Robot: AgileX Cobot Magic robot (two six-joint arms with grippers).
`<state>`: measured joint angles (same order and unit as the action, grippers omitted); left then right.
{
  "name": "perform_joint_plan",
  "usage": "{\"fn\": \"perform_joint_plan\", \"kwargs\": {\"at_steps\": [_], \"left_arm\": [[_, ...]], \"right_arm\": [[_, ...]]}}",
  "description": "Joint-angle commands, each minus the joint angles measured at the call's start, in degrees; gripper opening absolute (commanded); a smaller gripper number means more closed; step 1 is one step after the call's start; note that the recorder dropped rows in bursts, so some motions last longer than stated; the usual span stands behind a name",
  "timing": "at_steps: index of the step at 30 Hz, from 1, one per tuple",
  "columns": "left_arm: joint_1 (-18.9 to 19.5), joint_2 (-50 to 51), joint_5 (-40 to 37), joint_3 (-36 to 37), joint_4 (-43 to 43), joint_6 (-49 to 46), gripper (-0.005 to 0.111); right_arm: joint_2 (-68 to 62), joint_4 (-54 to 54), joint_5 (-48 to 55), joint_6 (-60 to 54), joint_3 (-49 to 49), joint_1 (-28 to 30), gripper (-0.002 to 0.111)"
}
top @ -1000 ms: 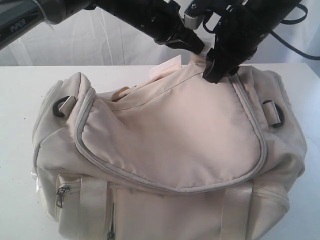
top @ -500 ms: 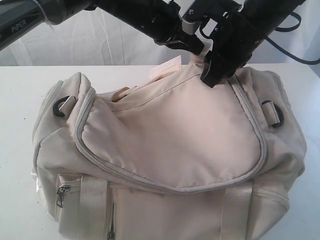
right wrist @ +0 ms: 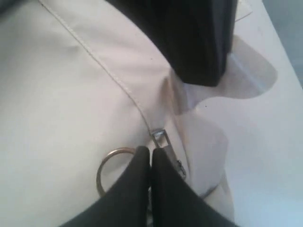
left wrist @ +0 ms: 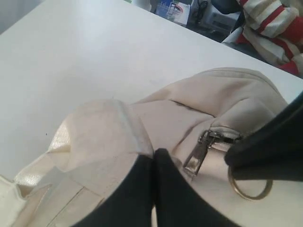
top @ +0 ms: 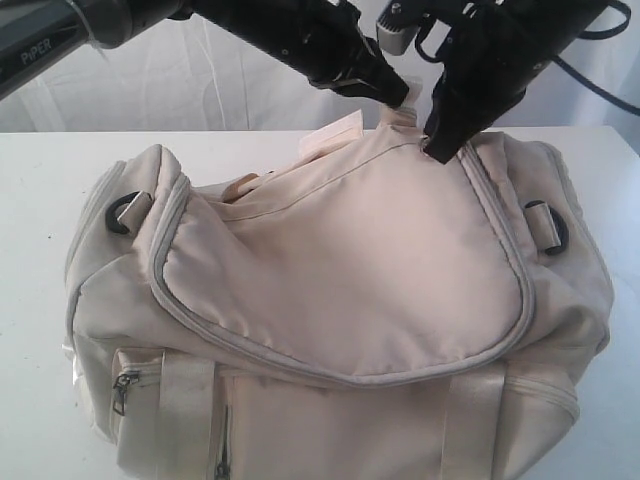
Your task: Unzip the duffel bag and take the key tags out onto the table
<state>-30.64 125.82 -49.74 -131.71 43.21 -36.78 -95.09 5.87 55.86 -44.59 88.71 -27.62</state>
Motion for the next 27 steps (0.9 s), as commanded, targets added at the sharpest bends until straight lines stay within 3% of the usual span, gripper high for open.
{"fn": "perform_joint_plan", "kwargs": {"at_steps": [1,13,27], "left_arm": [[-0.3,-2.9,0.0,-1.0,5.5,0.6,0.0],[-0.3,-2.9,0.2,-1.0,4.4,0.6,0.0],[-0.3,-2.9,0.3,-1.0,3.6,1.0,0.0]], "right_arm": [[3.0,-1.1,1.3,0.1,-0.1,0.1,0.0],[4.1,-3.5,6.8,4.1,-0.1,0.1,0.0],[4.1,-2.6,6.0,3.1,-0.2,0.1,0.0]]}}
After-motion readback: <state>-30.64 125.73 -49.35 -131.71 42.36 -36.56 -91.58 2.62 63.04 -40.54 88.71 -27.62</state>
